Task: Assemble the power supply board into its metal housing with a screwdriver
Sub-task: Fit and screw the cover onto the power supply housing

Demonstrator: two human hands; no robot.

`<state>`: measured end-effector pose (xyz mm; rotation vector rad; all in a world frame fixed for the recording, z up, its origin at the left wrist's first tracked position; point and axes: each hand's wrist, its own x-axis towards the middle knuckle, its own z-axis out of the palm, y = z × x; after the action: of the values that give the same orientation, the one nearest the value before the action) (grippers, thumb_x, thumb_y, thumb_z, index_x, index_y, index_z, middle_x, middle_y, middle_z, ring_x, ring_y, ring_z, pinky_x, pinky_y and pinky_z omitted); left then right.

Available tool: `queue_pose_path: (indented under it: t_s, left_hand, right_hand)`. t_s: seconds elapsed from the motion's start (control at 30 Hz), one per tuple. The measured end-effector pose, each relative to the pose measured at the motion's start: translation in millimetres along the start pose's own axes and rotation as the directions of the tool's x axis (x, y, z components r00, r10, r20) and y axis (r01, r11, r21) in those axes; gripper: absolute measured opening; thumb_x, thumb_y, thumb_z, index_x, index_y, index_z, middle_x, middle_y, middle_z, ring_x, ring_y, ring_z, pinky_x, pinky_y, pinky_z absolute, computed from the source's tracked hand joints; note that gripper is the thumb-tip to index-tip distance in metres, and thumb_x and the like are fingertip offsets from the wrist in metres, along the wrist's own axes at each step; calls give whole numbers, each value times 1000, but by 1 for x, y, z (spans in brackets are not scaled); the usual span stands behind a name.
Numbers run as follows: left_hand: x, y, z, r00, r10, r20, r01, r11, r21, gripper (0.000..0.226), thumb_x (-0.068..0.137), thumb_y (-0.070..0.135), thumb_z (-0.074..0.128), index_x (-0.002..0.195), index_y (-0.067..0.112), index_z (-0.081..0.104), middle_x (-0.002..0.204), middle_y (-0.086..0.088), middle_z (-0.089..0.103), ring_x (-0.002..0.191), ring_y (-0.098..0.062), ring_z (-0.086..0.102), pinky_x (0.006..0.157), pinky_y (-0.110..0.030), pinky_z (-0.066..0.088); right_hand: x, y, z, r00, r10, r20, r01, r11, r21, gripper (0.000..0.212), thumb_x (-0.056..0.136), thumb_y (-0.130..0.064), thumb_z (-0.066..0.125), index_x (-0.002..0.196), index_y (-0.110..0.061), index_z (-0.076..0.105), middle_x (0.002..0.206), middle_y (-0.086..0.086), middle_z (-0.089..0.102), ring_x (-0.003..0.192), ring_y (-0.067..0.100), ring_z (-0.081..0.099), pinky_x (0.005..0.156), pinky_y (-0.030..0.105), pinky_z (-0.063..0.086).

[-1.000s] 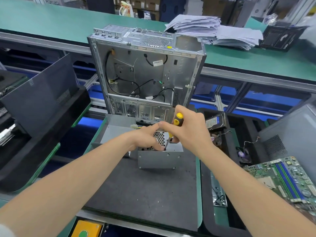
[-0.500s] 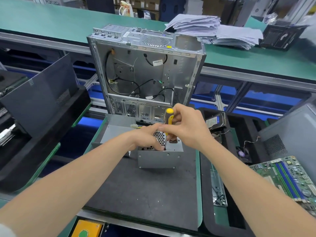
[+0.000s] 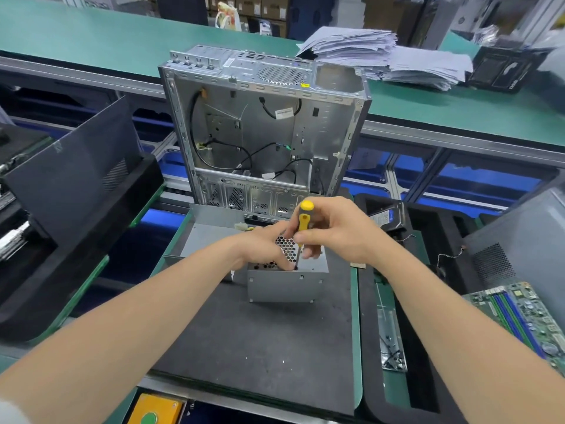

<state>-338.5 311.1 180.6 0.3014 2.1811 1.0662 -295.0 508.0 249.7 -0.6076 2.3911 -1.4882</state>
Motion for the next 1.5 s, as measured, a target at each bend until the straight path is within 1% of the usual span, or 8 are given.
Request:
queue_pose_path:
  t_s: [0.27,0.4,0.53,0.67,0.87,1.0,1.27,1.5]
  left_hand:
    - [0,2,0,1000,-21,3,21,1000,-22,60,77,18,84,117,48,50,143,4,49,137,-23,39,114,-51,38]
    - [-1,2,1,1000,12,13,-11,1000,-12,59,78,16,81,125,40,53,135,4,58,130,-23,47,111,-47,43]
    - [-1,4,4,997,71,35,-72,997,20,34,77,21,71,107,34,61,112,2,71,119,-24,61,109,-49,45]
    - [-1,2,1,999,45,15,-45,999,-25,49,71,21,81,99,53,58,120,4,62,125,-23,51,111,-50,42]
    - [-1,4,1,1000,-28,-14,27,999,-41,58,77,18,83,108,55,50,130,1,51,130,-24,41,104,-43,41]
    - [-3,6,0,999,-33,-2,33,999,-25,80,79,18,82,141,48,43,150,2,44,138,-21,36,111,-43,37]
    - [1,3,1,1000,15,14,-15,1000,-3,89,77,19,84,146,48,35,151,2,47,143,-24,38,117,-48,37]
    - [4,0,1,999,-44,-17,44,999,-31,84,75,22,86,140,50,41,150,3,44,139,-23,36,113,-46,37]
  right_hand:
    - [-6,14,37,867,-102,-487,-13,974,-226,49,80,-33,91,77,-19,43,60,-3,60,43,13,64,45,38,54]
    - [-3,7,16,988,-97,-120,75,981,-179,26,88,-20,83,96,-20,58,84,0,69,65,28,63,58,45,58]
    - [0,4,-1,970,-45,237,70,993,-98,24,95,4,68,114,-10,68,101,7,73,84,36,67,76,45,60]
    - [3,11,13,996,-19,-82,9,992,-125,21,89,-3,79,100,-17,69,89,-2,77,66,24,73,68,43,65]
    - [-1,21,32,881,65,-469,-127,987,-101,39,76,-26,89,81,-18,51,62,-3,67,49,20,67,47,37,57]
    - [-1,13,22,953,-29,-303,-46,970,-237,28,81,-25,85,87,-25,58,67,-11,63,58,9,53,59,28,51]
    - [0,1,-10,980,-68,187,56,996,68,14,97,-1,71,110,-4,66,105,12,74,83,49,60,70,57,54]
    - [2,1,13,938,63,-340,-101,990,-94,43,74,-27,96,76,-15,54,63,0,70,48,18,69,43,28,52]
